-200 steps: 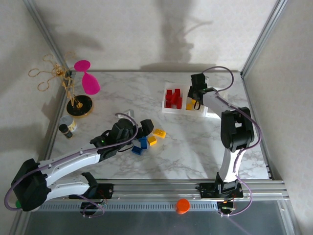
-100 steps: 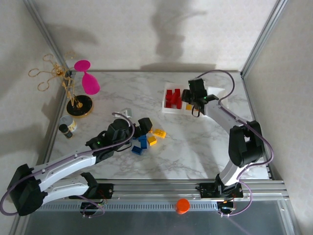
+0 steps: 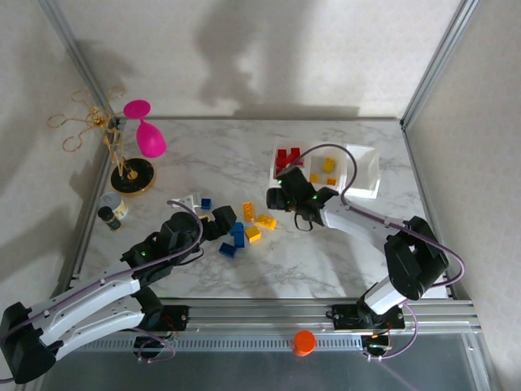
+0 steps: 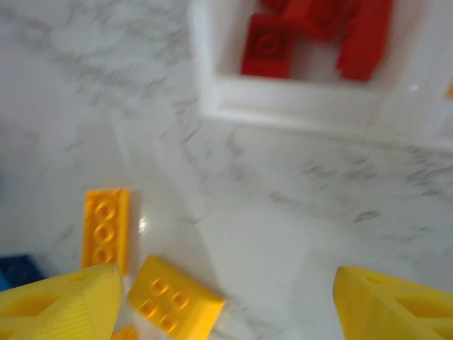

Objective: Sort the legos into containers by color
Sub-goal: Move the lego to the center of the table.

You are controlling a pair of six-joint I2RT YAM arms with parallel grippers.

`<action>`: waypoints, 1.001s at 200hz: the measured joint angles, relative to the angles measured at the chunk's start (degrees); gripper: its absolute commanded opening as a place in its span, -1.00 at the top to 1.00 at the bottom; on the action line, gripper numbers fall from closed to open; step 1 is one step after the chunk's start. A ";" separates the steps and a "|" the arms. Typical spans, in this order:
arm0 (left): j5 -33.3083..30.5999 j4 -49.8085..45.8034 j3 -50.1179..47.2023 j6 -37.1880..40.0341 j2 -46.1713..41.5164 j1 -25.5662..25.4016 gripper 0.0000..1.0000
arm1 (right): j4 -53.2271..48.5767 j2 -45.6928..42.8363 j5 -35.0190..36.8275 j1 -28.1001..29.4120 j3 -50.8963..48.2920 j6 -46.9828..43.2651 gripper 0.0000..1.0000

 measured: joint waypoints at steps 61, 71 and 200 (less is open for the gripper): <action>-1.07 -2.67 -2.47 -1.14 -2.86 0.00 -0.99 | 0.92 7.17 -0.52 6.36 -0.11 4.63 -0.62; -1.29 -2.89 -2.60 -1.31 -3.15 0.00 -0.99 | 0.87 8.35 -0.42 6.82 -0.11 5.09 -0.60; -2.16 -3.37 -2.86 -1.68 -1.44 0.00 -0.99 | 3.45 12.33 0.04 6.64 -1.49 4.83 -0.64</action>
